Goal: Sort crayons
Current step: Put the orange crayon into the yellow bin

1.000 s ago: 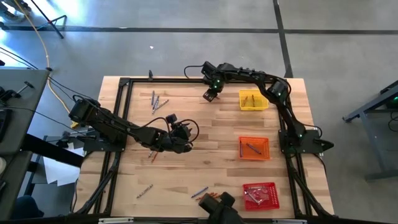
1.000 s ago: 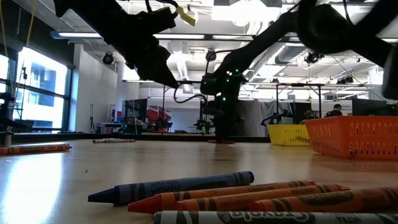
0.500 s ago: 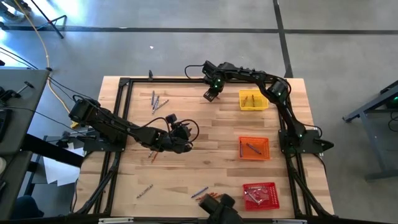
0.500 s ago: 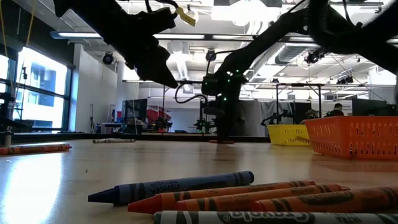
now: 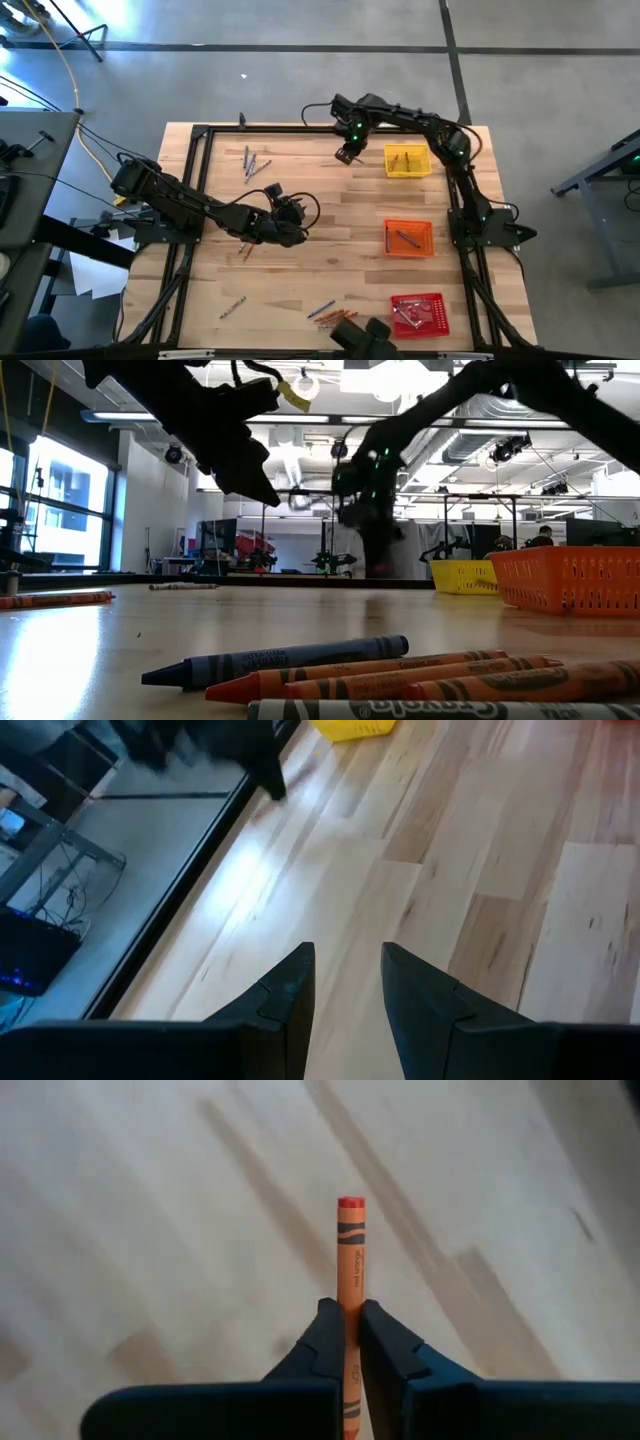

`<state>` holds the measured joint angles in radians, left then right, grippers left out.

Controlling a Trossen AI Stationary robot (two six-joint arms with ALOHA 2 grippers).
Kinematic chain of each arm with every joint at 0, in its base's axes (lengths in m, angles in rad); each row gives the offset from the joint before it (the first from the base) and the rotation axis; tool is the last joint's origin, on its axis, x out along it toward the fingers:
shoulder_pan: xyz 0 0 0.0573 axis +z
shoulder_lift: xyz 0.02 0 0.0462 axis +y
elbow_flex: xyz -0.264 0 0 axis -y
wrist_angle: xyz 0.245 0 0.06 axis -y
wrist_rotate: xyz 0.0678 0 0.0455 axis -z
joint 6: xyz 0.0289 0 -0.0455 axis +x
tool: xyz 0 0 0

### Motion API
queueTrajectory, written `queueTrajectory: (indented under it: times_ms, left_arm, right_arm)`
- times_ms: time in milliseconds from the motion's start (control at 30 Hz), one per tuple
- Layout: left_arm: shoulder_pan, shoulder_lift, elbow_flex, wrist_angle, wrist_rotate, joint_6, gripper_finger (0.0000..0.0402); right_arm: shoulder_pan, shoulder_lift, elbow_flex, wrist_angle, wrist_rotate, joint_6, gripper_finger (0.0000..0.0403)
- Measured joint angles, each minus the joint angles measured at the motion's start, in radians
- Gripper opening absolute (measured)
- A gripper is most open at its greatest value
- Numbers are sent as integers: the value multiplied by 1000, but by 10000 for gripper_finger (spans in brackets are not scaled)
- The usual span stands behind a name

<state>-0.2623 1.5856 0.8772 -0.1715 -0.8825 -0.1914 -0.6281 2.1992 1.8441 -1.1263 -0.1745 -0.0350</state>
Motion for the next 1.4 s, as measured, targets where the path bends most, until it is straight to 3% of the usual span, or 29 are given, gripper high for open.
queueTrajectory:
  times_ms: [300, 467, 667, 967, 1167, 1400]
  left_arm:
    - [0, 0, 0, -28, 0, -63, 103]
    - [0, 0, 0, -41, 0, -89, 103]
    - [0, 0, 0, -41, 0, -95, 103]
    - [-1, 0, 0, -31, 0, -98, 103]
    - [0, 0, 0, 4, 0, -112, 103]
    - [0, 0, 0, 68, 0, -113, 103]
  right_arm:
    - [50, -251, -5, -150, 2, 6, 4]
    - [141, -462, -119, -113, 13, 48, 4]
    - [306, -803, -492, 144, 81, 211, 4]
    - [631, -1244, -1098, 628, 225, 686, 4]
    - [892, -1357, -1281, 808, 366, 865, 4]
    - [1190, -1324, -1305, 883, 553, 927, 4]
